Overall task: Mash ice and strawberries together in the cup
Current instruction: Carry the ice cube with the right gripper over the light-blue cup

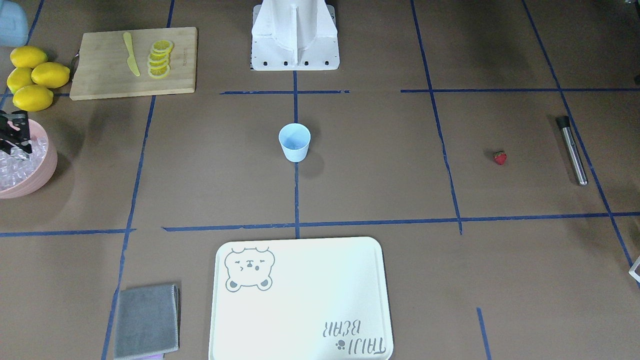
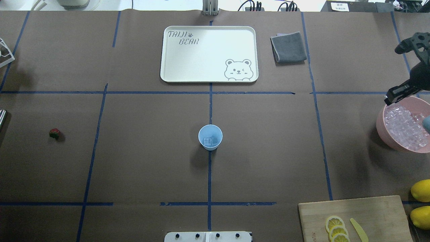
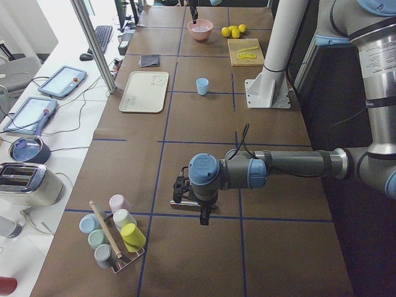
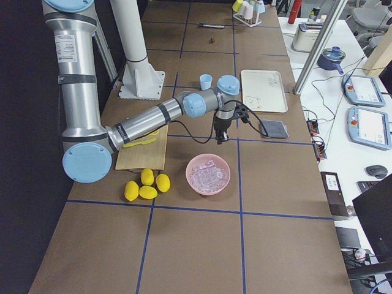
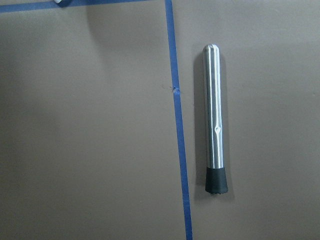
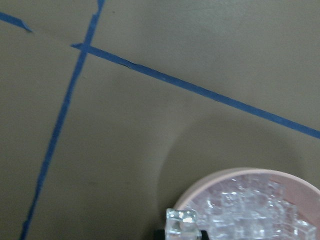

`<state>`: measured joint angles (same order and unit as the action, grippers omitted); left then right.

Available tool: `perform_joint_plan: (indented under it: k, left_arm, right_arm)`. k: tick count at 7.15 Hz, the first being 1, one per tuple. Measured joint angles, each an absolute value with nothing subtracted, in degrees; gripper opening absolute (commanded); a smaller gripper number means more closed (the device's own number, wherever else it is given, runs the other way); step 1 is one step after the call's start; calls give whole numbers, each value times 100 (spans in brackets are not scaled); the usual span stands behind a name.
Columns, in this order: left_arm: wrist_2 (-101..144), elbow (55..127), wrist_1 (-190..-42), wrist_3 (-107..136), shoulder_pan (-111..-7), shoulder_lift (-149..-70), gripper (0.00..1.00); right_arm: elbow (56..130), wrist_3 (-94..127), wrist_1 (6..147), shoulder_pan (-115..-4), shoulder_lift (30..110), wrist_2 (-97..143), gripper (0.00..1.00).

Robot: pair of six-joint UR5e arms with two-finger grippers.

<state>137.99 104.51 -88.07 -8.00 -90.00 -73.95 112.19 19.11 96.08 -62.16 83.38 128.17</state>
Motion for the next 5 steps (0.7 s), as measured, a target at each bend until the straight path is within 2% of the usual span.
perform_joint_plan:
  k: [5]
  left_arm:
    - [13799,10443,-8807,-800,-9000,-7392,100]
  right_arm:
    - [11083,6016,9702,-4035,6289,11852,0]
